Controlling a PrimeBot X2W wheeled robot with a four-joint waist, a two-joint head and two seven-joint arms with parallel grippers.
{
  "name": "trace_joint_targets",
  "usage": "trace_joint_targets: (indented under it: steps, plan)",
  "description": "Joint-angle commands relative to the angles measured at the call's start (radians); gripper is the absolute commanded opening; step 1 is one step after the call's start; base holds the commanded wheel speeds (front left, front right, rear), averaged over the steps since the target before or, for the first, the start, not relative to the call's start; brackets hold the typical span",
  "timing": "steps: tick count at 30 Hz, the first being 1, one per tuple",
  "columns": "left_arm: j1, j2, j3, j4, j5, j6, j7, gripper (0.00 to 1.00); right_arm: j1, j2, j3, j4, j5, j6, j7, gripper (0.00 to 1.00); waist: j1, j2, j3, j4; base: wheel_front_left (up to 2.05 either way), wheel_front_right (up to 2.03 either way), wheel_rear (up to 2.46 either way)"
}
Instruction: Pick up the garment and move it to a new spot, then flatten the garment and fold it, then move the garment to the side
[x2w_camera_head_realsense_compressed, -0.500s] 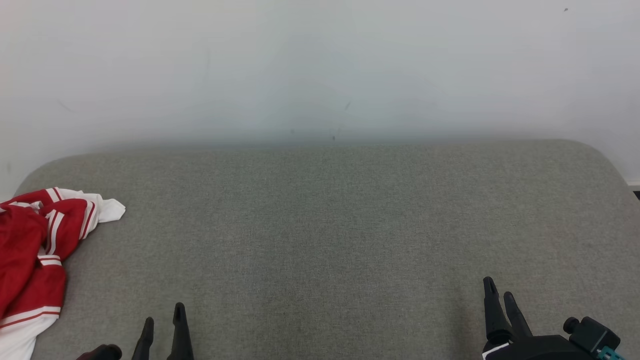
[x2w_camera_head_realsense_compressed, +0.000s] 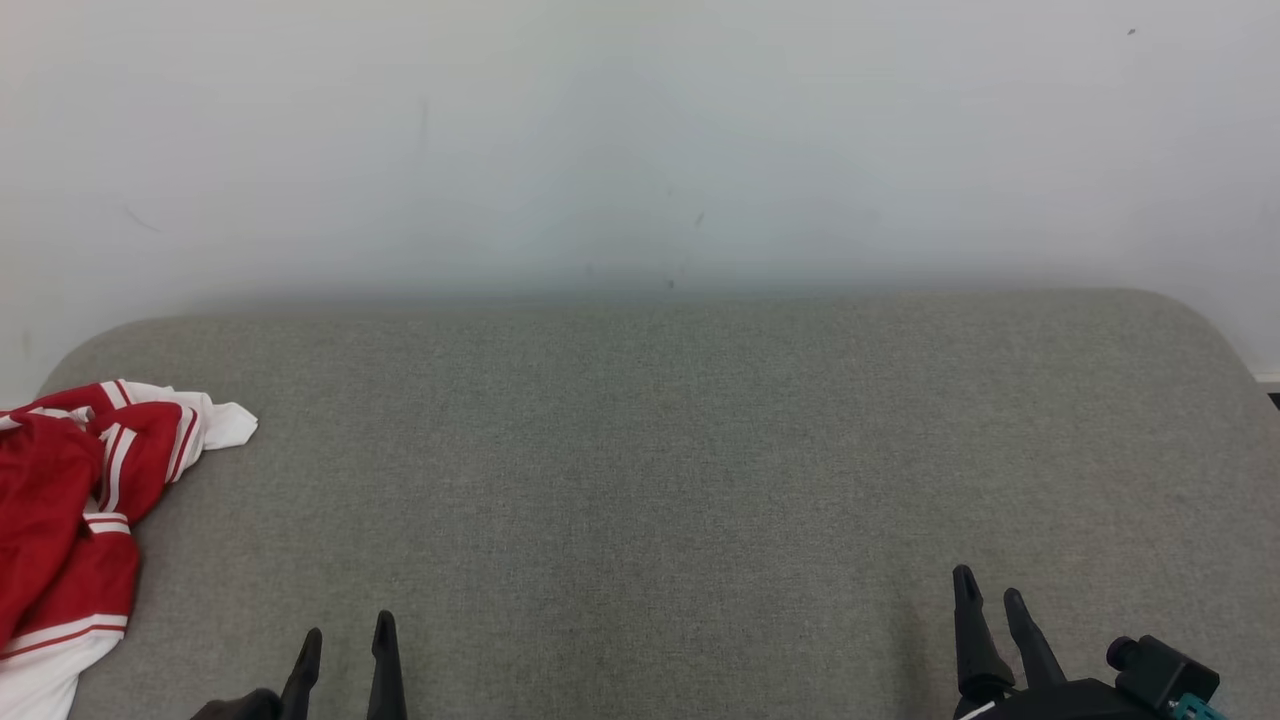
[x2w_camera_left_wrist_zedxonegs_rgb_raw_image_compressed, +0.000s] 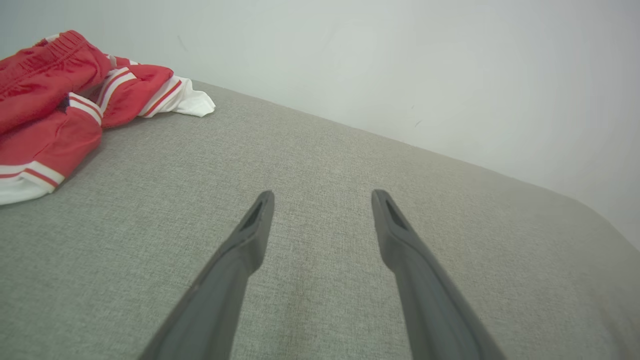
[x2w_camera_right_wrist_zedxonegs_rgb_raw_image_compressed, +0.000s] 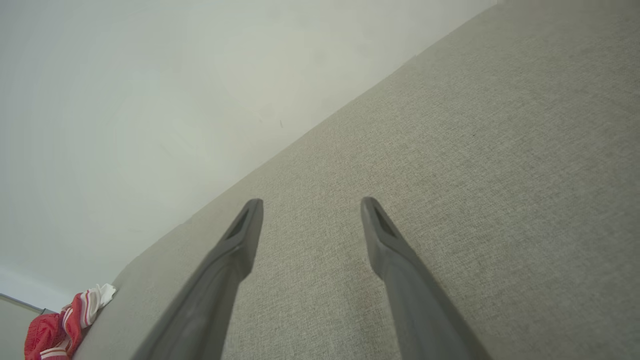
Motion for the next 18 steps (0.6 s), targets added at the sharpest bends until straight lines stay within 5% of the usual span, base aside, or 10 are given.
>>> trace_joint_targets:
  steps: [1, 18]
  plan:
    - [0.003, 0.009, -0.004, -0.013, 0.027, 0.006, -0.009, 1.00, -0.001, -0.003, 0.001, -0.004, -0.026, 0.006, -0.007, 1.00, 0.0000, 0.0000, -0.001, -0.001, 0.00, 0.00, 0.00]
    - [0.025, 0.025, -0.046, -0.027, 0.186, 0.047, -0.052, 1.00, 0.003, -0.003, 0.008, 0.035, -0.188, 0.007, -0.049, 1.00, 0.0000, 0.0000, -0.020, -0.003, 0.00, 0.00, 0.00]
